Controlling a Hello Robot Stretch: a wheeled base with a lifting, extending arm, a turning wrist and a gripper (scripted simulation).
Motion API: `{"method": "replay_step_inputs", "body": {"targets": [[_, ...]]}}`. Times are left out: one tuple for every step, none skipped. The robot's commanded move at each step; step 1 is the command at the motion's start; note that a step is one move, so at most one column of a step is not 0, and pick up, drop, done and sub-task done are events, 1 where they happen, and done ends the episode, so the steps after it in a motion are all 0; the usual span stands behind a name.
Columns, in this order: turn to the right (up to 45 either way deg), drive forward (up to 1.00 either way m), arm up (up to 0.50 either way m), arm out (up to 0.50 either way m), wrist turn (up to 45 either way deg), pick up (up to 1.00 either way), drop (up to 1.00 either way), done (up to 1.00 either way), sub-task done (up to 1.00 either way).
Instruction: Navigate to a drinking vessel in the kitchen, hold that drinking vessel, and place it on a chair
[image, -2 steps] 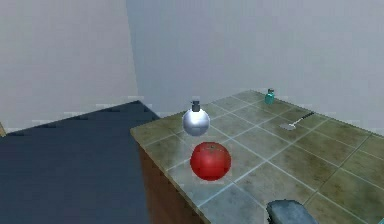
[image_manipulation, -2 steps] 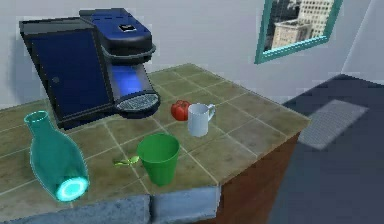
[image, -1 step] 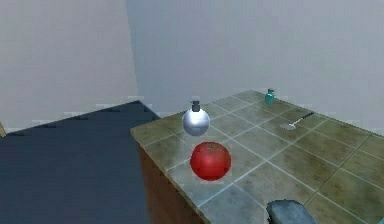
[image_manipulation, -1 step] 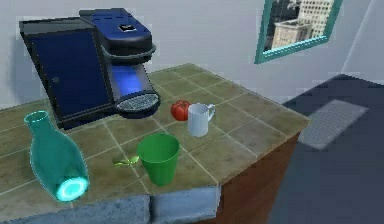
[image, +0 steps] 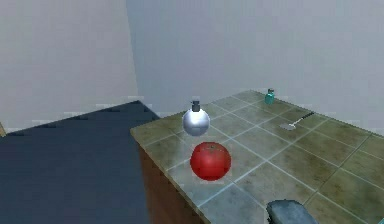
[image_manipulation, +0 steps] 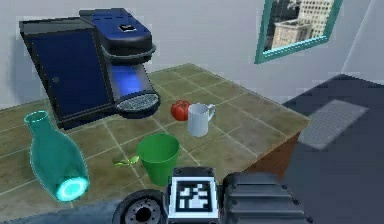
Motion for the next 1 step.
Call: {"method": "replay_step_inputs", "body": {"targets": [[0.0,0.0,0.0,0.32,0.0,0.0,0.0,0.0,0.0]]}}
